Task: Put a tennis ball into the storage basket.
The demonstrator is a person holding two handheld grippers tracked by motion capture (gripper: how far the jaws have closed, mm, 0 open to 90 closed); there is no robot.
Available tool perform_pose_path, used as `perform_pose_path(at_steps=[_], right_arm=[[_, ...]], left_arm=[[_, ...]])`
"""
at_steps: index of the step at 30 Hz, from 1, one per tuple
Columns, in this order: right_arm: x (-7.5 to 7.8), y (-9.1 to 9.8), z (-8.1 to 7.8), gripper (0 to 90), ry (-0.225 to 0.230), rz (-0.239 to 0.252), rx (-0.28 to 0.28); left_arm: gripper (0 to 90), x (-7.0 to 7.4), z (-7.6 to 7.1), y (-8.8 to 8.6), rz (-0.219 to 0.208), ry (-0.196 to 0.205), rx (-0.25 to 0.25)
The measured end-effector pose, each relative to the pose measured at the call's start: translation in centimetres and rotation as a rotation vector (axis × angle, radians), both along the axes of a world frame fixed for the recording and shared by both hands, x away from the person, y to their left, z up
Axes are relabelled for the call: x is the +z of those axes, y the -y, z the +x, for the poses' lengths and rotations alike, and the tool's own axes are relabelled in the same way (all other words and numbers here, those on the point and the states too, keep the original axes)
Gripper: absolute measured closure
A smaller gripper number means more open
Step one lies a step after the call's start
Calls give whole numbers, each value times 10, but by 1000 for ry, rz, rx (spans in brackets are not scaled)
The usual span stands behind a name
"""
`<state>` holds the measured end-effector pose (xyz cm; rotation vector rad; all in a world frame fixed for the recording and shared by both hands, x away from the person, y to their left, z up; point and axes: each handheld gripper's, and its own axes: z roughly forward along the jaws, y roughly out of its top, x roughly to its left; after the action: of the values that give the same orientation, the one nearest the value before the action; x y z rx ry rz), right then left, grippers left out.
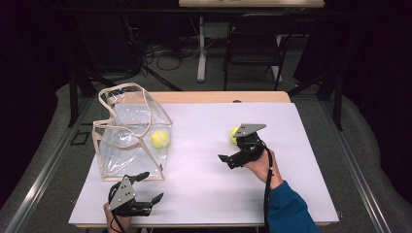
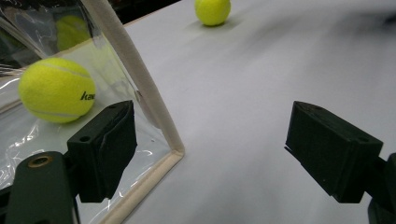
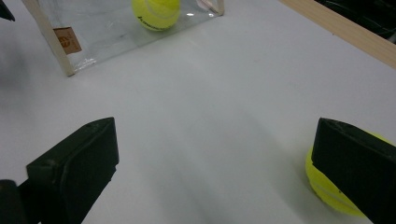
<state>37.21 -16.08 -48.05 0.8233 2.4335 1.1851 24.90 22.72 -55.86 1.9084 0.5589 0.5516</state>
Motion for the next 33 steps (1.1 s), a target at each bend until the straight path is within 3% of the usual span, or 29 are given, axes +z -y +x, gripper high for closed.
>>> perform_pose_path(at_steps=[13, 25, 33], right_arm=[[2, 12, 3, 0, 1, 8, -40], [-4, 33, 23, 0, -7, 24, -120], [-5, 34, 25, 0, -8, 28, -126]], left_arm=[[159, 0, 0, 1, 6, 1, -2], [159, 0, -1, 0, 11, -2, 3], [159, -1, -1, 0, 13, -5, 5]])
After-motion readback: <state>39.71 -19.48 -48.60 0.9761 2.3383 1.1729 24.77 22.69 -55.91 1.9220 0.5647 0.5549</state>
